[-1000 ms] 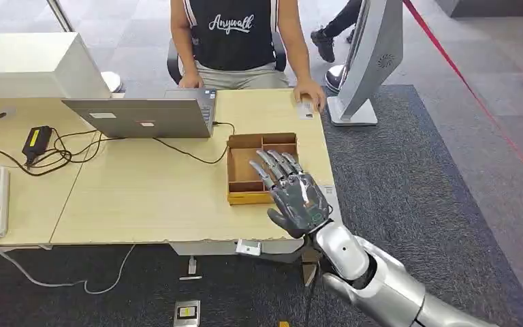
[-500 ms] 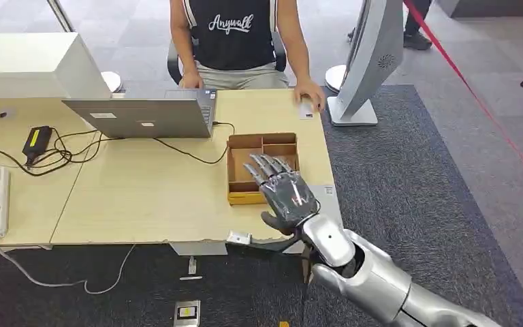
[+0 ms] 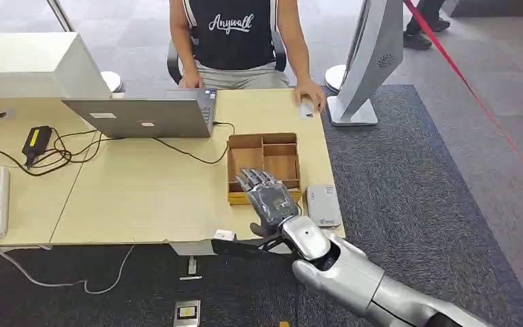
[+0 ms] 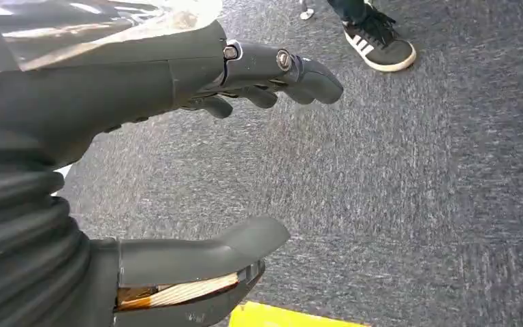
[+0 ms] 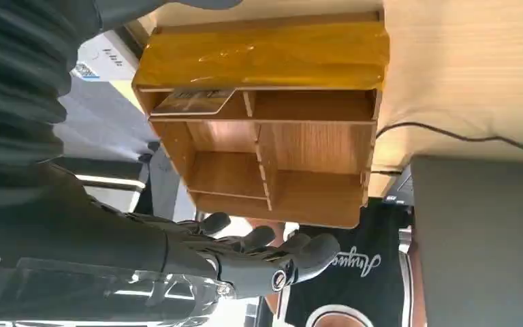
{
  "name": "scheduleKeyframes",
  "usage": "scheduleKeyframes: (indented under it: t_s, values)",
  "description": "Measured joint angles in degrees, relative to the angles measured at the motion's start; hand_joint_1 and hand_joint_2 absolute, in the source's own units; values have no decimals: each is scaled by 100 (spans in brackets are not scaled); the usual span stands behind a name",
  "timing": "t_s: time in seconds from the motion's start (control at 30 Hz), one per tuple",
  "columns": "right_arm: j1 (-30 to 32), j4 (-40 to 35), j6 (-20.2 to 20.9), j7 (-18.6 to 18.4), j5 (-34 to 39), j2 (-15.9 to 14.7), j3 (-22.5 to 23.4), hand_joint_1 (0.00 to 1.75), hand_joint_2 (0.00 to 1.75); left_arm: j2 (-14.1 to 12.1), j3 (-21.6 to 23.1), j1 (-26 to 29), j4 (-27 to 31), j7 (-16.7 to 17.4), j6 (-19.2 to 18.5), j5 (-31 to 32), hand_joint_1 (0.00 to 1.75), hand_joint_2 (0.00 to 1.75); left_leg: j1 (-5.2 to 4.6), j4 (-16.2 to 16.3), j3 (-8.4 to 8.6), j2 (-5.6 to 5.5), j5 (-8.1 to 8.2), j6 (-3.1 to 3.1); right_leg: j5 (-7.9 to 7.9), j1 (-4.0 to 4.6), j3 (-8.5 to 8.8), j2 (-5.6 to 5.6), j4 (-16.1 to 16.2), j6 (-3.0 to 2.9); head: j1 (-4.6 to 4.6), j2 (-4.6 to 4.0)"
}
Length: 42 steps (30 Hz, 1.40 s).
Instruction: Pass the card to the sensor for recognition and then transmit it.
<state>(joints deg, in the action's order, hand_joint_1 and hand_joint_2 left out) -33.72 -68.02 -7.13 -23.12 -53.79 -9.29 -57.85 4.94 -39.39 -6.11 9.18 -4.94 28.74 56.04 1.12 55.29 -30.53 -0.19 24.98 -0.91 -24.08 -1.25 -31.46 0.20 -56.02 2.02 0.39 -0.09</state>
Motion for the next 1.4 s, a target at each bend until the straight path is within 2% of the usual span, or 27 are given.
scheduleKeyframes:
  t_s: [0.23, 0.63, 0.87, 1.03, 1.17, 1.4]
  values:
    - [-77, 350, 0, -9, 33, 173, -88, 0, 175, 2, -7, 1, 0, 11, 2, 4, 0, 175, 0, 0, 1, 0, 0, 0, 0, 0, 0, 0, 0, 0, 0, 2]
    - [-129, 619, -48, -37, 77, 274, -164, 0, 175, 2, -9, 2, 0, 13, 0, 13, 0, 175, 0, 0, 1, 0, 0, 0, 0, 0, 0, 0, 0, 0, 0, 2]
    - [-266, 984, -435, -263, 140, 300, -247, 0, 175, 2, -55, 3, -2, 13, 2, 98, 0, 175, 0, 0, 2, 0, -1, 0, 1, 0, 0, 0, 0, 0, 2, 0]
    - [-304, 1225, -881, -488, -94, 289, -236, 0, 175, 7, -90, 3, -2, 11, 2, 155, 0, 175, 0, 1, 2, 0, 0, 0, 1, 0, 0, 0, 0, 0, 2, 0]
    - [-341, 1425, -1060, -669, -278, 280, -214, 0, 175, 9, -113, 4, -2, 11, 7, 168, 0, 175, 0, 1, 2, 0, 0, 0, 0, 0, -1, 0, 0, 0, 2, 0]
    - [-466, 1906, -1346, -730, -367, 276, -72, 0, 175, 9, -199, 3, -15, -9, 22, 221, 0, 175, 0, 1, 2, 0, 0, 0, 1, 0, 0, 0, 0, 0, 2, 2]
